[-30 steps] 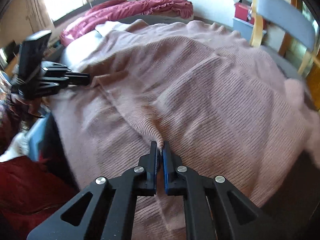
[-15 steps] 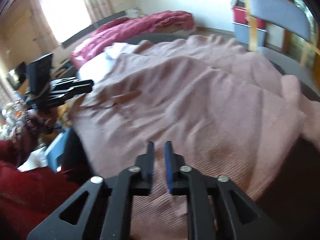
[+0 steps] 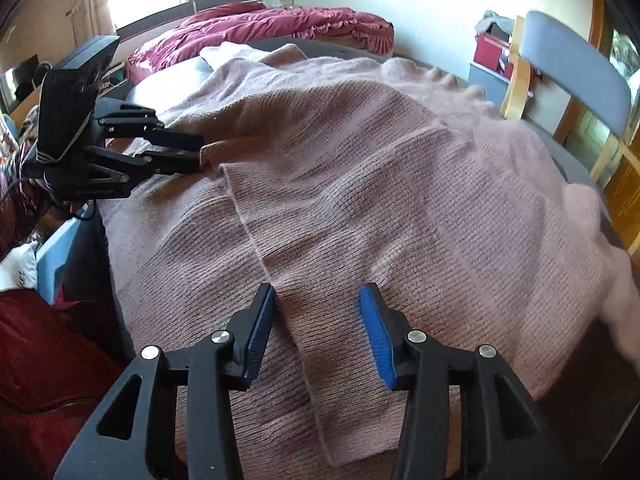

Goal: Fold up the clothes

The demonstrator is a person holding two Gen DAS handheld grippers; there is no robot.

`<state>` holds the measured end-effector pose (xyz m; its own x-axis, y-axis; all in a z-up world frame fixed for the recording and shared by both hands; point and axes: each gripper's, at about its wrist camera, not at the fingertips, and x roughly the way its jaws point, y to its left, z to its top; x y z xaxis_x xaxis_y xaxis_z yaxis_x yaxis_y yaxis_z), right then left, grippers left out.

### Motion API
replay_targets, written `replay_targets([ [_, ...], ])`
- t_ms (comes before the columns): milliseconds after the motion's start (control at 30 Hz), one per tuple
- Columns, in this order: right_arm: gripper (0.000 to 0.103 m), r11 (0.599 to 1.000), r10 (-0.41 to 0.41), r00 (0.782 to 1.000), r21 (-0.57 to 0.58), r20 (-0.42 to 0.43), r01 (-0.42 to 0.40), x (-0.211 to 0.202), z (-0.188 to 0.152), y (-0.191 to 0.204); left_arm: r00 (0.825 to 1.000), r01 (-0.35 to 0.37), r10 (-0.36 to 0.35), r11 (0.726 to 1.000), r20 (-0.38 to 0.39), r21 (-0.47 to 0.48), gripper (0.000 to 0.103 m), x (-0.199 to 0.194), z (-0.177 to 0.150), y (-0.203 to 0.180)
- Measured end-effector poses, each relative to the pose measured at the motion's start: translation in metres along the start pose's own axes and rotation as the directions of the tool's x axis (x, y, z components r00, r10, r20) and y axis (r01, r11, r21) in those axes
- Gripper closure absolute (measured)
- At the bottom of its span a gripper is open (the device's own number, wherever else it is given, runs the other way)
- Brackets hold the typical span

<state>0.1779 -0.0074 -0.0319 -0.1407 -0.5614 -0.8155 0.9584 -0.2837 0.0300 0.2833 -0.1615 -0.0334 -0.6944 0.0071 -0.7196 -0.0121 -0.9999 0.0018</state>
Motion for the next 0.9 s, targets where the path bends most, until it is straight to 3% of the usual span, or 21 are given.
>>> replay_targets([
  [100, 0.055, 0.997, 0.076, 0.997, 0.012, -0.016, -0.076, -0.005, -0.001, -0.007, 1.0, 0.014, -0.014, 1.0, 0.021, -0.012, 0.082, -0.01, 0.012, 0.009],
  [200, 0.051, 0.978, 0.202, 0.977, -0.03, -0.061, -0.204, -0.013, 0.0, -0.011, 0.999, 0.024, -0.024, 1.0, 0.045, -0.018, 0.082, -0.02, 0.025, 0.018],
  [267, 0.051, 0.974, 0.225, 0.974, -0.034, -0.009, -0.225, -0.027, 0.007, -0.019, 0.998, 0.032, -0.03, 0.999, 0.061, -0.023, 0.082, -0.027, 0.033, 0.023],
  [333, 0.051, 0.968, 0.245, 0.964, 0.025, 0.099, -0.248, -0.042, 0.021, -0.039, 0.996, 0.039, -0.036, 0.999, 0.077, -0.027, 0.082, -0.034, 0.042, 0.029],
  [367, 0.051, 0.965, 0.234, 0.959, 0.084, 0.157, -0.249, -0.046, 0.03, -0.054, 0.996, 0.042, -0.04, 0.999, 0.085, -0.029, 0.082, -0.037, 0.046, 0.032],
  [433, 0.049, 0.966, 0.123, 0.97, 0.197, 0.21, -0.165, -0.042, 0.049, -0.079, 0.994, 0.049, -0.046, 0.998, 0.101, -0.033, 0.081, -0.044, 0.055, 0.038],
  [533, 0.049, 0.979, 0.015, 0.991, 0.2, 0.135, -0.042, -0.011, 0.068, -0.085, 0.995, -0.088, 0.092, 0.993, 0.044, -0.083, 0.081, -0.004, 0.068, 0.049],
  [633, 0.049, 0.994, -0.054, 0.998, 0.101, 0.037, 0.05, 0.023, 0.069, -0.064, 0.989, -0.127, 0.127, 0.992, -0.078, -0.002, 0.081, 0.036, 0.058, 0.036],
  [667, 0.049, 0.996, -0.063, 0.998, 0.065, 0.018, 0.061, 0.029, 0.064, -0.055, 0.984, -0.135, 0.138, 0.99, -0.112, 0.034, 0.083, 0.046, 0.054, 0.029],
  [767, 0.049, 0.998, -0.052, 0.999, -0.027, -0.001, 0.052, 0.034, 0.043, -0.034, 0.983, -0.138, 0.154, 0.98, -0.103, 0.143, 0.084, 0.037, 0.041, 0.01],
  [900, 0.049, 0.998, 0.052, 0.999, -0.047, -0.014, -0.052, 0.016, 0.02, -0.03, 0.984, -0.032, 0.058, 0.988, -0.168, 0.15, 0.084, 0.014, 0.027, 0.003],
])
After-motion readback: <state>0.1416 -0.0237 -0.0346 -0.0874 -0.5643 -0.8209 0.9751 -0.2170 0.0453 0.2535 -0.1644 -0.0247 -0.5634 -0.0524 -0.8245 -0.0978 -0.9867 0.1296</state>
